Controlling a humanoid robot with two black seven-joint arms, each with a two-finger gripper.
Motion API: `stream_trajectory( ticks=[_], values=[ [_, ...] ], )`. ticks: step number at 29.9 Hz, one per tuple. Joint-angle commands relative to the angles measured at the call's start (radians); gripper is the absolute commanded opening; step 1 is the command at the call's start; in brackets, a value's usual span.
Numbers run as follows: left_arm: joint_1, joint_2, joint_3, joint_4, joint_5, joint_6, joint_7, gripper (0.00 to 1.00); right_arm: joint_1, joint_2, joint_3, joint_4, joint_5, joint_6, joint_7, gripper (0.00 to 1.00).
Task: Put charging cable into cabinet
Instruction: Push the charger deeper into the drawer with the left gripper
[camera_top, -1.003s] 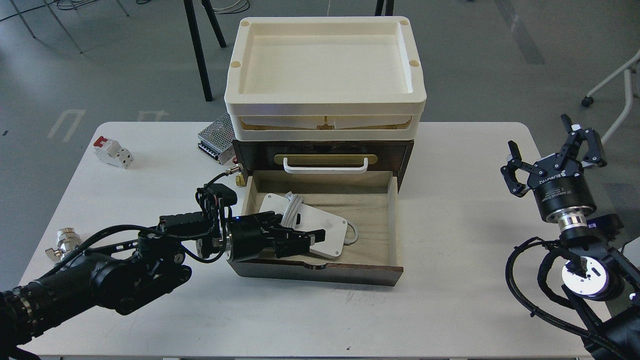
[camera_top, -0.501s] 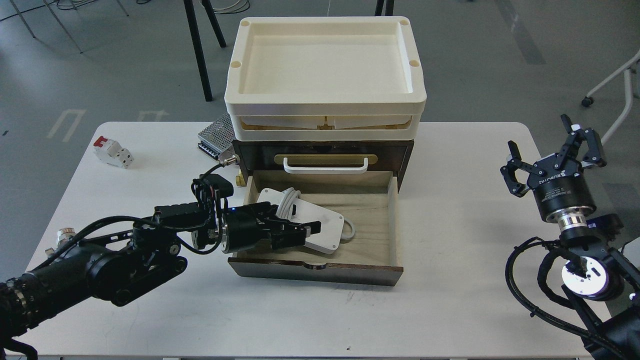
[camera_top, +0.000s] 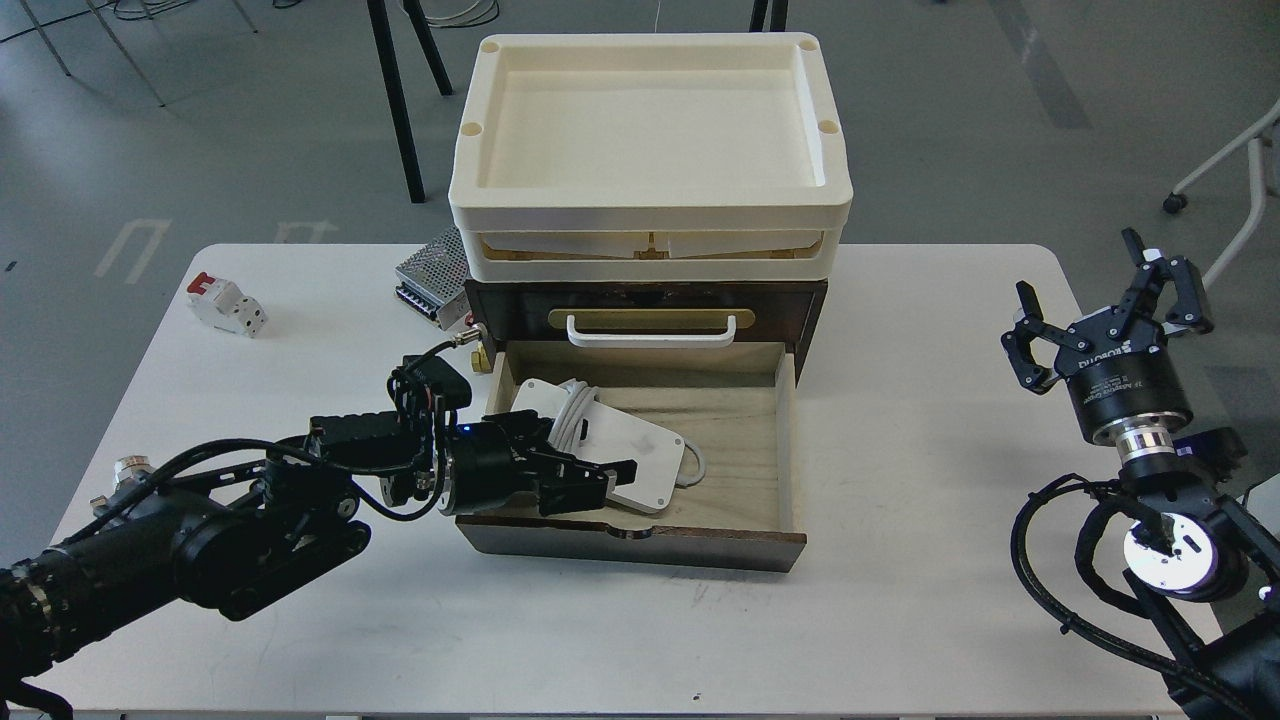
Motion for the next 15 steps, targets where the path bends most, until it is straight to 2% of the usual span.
stream_trajectory(
  ticks=[1,15],
  values=[
    [0.0,0.004,-0.004,0.0,0.045,0.003,0.0,1.0,0.0,0.0,0.001,0.0,0.0,0.0,0.0,0.99],
    [-0.015,0.06,-0.01,-0.01,0.052,0.023,0.0,1.0,0.0,0.0,0.001,0.0,0.0,0.0,0.0,1.0]
  ],
)
